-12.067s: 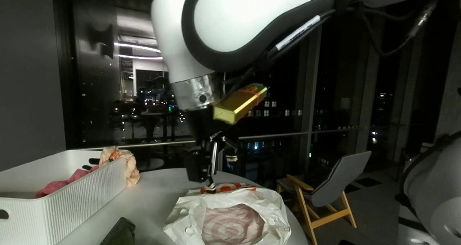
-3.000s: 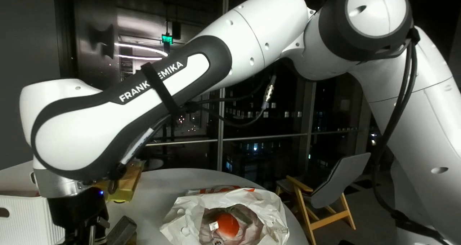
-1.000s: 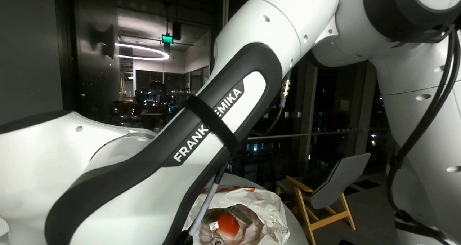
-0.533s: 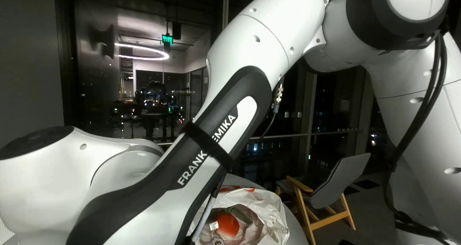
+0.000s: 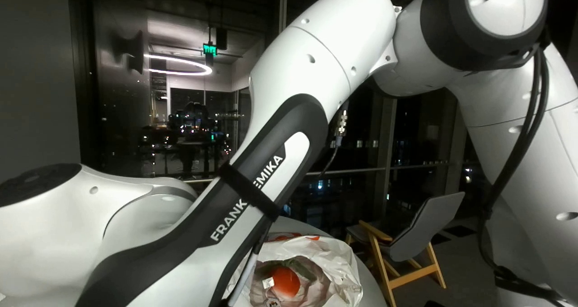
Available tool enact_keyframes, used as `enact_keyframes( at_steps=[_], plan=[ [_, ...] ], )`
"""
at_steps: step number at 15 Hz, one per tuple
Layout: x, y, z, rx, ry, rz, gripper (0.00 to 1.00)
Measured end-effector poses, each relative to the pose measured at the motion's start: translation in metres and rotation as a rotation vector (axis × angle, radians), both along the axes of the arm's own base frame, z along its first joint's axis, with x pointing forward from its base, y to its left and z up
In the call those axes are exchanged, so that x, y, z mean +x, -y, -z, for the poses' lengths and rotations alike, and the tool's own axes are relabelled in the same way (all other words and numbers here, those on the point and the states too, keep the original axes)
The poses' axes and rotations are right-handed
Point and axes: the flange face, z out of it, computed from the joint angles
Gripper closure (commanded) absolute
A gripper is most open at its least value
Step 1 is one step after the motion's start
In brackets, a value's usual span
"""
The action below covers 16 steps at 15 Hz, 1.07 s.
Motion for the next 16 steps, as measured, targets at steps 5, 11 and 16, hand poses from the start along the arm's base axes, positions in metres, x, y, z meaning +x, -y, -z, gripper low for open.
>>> enact_keyframes(
  at_steps=[5,11,16],
  plan=[
    [0.01,-0.001,-0.006,0.017,0.005,0.027,0.85],
    [0.026,0.009,-0.013,0.043,-0.035,0.122,0.36],
    [0.016,0.0,-0.02,0.078,-0.131,0.141,0.0]
  ],
)
